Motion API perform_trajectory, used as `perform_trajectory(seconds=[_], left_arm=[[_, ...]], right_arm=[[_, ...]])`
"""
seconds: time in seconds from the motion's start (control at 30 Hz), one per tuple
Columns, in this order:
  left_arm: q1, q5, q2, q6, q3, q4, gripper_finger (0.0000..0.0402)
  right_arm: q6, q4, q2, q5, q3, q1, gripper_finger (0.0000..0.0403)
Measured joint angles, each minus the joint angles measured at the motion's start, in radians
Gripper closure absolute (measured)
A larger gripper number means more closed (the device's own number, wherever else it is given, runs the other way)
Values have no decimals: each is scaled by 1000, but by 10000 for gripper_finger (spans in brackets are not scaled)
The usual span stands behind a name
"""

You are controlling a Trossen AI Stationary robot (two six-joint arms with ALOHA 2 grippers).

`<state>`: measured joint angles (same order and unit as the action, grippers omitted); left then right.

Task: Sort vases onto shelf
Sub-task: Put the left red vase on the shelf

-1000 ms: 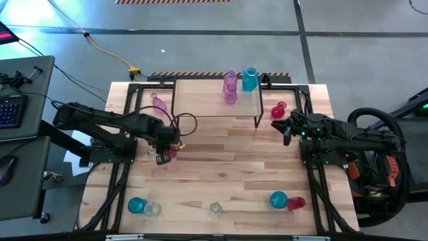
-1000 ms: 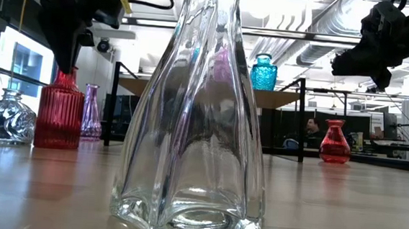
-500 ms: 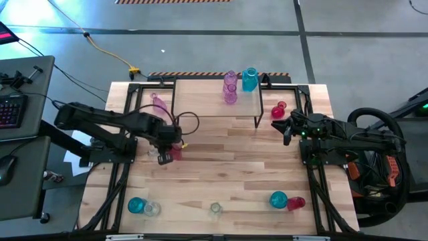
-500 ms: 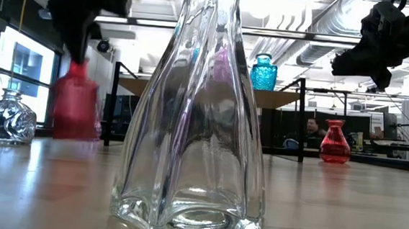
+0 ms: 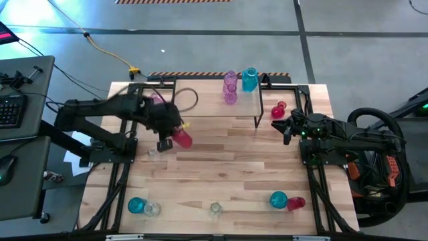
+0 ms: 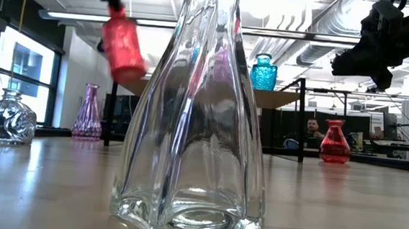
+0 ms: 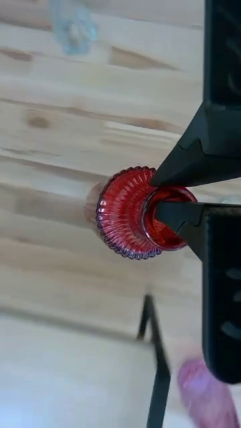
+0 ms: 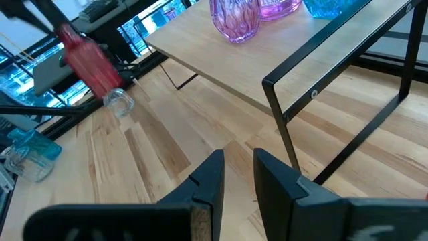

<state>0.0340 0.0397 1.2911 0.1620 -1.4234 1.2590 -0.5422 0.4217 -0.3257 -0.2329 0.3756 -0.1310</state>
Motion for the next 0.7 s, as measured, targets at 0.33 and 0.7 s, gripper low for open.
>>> perform_trajectory(seconds=[0.33,0.7], left_arm=[[191,107,0,-227,-215,35,387],[445,173,44,-502,-351,2,387]], right_arm=[[-18,0,0,-1,0,0,341],[-98,0,0,-42,0,0,341]])
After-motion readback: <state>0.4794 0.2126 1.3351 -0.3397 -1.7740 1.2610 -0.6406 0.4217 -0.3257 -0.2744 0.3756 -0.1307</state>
